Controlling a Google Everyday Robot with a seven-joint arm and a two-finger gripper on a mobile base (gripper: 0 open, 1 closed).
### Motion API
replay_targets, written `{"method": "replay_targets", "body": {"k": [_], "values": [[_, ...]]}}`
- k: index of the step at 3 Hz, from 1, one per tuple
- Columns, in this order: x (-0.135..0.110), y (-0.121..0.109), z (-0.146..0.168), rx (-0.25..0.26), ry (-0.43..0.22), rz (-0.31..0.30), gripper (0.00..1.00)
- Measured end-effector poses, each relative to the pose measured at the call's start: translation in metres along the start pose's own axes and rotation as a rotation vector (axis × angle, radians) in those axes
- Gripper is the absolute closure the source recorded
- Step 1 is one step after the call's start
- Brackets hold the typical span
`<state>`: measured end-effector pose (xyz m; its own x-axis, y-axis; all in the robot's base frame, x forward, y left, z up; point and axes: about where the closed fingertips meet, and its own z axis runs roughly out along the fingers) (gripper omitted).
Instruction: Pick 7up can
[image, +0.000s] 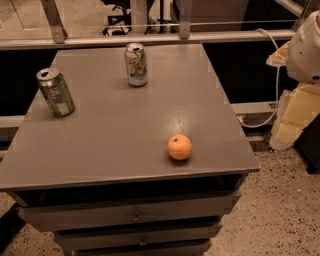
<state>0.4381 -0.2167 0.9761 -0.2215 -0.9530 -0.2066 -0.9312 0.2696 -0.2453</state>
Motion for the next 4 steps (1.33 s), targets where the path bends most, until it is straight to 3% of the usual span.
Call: {"method": "replay_targets", "body": {"k": [1, 2, 3, 4], "values": [[0.000, 0.000, 0.000, 0.000, 0.000, 0.000, 0.00], [-0.020, -0.026, 0.017, 0.038, -0.078, 0.000, 0.00], [-0.063, -0.080, 0.047, 0.089, -0.223, -0.016, 0.00], [-0.102, -0.116, 0.072, 0.092, -0.392, 0.000, 0.00]]}}
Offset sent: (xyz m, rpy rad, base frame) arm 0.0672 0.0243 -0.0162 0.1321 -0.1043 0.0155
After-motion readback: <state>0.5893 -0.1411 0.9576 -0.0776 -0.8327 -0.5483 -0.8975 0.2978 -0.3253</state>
